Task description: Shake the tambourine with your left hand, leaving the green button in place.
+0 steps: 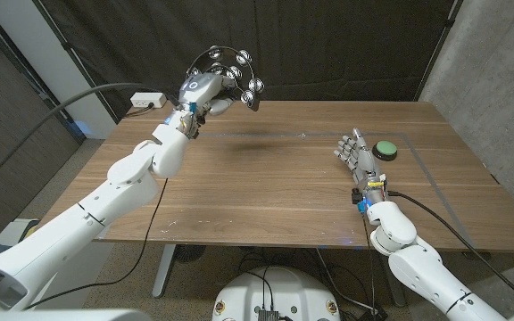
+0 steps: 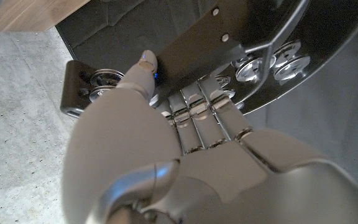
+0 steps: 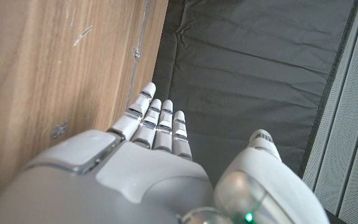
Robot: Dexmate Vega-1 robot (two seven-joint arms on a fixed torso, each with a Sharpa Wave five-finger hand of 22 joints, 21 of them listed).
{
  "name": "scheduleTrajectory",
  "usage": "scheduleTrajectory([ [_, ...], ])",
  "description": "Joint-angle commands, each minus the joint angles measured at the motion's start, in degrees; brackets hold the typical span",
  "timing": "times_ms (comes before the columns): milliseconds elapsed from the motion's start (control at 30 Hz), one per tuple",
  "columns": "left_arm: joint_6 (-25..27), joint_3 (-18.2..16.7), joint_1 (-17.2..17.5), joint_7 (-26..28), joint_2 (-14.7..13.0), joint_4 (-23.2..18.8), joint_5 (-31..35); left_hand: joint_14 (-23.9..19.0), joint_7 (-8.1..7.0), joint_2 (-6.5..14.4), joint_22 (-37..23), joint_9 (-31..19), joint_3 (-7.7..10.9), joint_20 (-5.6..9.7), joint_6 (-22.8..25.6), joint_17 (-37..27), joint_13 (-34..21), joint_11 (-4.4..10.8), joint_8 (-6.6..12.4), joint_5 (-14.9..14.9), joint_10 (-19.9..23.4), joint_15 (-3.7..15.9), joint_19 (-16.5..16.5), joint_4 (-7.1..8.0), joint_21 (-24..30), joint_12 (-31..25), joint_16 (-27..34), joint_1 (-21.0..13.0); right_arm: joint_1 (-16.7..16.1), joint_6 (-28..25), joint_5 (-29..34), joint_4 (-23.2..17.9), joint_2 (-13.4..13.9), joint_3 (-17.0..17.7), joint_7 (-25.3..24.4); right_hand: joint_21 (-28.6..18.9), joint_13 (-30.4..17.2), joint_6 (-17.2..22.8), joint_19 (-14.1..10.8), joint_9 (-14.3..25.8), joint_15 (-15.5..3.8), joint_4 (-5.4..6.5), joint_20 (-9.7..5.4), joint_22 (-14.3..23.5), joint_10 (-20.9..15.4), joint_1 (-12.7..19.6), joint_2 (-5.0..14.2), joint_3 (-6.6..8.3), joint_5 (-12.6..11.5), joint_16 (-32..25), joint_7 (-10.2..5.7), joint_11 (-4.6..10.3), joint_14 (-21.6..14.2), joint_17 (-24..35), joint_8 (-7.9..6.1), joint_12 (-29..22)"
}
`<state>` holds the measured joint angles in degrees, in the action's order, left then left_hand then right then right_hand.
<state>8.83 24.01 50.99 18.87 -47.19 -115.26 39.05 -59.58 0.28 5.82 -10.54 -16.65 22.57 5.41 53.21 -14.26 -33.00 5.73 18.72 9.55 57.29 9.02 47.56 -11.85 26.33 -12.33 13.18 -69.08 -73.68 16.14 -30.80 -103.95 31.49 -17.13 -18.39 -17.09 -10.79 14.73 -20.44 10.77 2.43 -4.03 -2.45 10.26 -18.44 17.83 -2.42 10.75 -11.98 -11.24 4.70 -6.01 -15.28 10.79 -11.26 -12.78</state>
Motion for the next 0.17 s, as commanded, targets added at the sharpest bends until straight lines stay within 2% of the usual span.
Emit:
scheduleTrajectory([
  [33, 1.71, 1.37, -1.48, -1.37, 0.69, 0.66, -0.72, -1.06, 0.18, 2.33, -0.1, -0.11, 7.29, -0.15, 0.48, -0.24, -0.19, 1.63, 0.3, 0.24, 1.9, 1.8, 0.09, 6.61, 0.42, 0.1, 0.47, 2.03, 2.26, -0.31, -1.02, 1.89, 0.03, -0.09, 1.62, 0.35, -0.22, 0.54, -0.38, 0.33, -0.06, -0.03, -0.63, 0.34, -0.35, -0.08, 0.52, -0.21, 0.04, 0.09, 0.03, -0.02, -0.41, 0.12, -0.2, 0.0],
  [167, 1.67, 1.92, -2.21, -1.65, 0.92, 1.09, -1.19, -1.1, 0.28, 2.31, -0.1, -0.1, 7.34, -0.15, 0.4, -0.23, -0.19, 1.78, 0.26, 0.25, 1.89, 1.82, 0.08, 6.57, 0.45, 0.11, 0.48, 2.06, 2.79, -0.38, -1.35, 2.6, -0.05, -0.3, 2.08, 0.4, -0.22, 0.56, -0.39, 0.33, -0.14, -0.04, -0.62, 0.35, -0.35, -0.08, 0.54, -0.22, 0.05, 0.09, 0.0, -0.07, -0.42, 0.12, -0.2, 0.0],
])
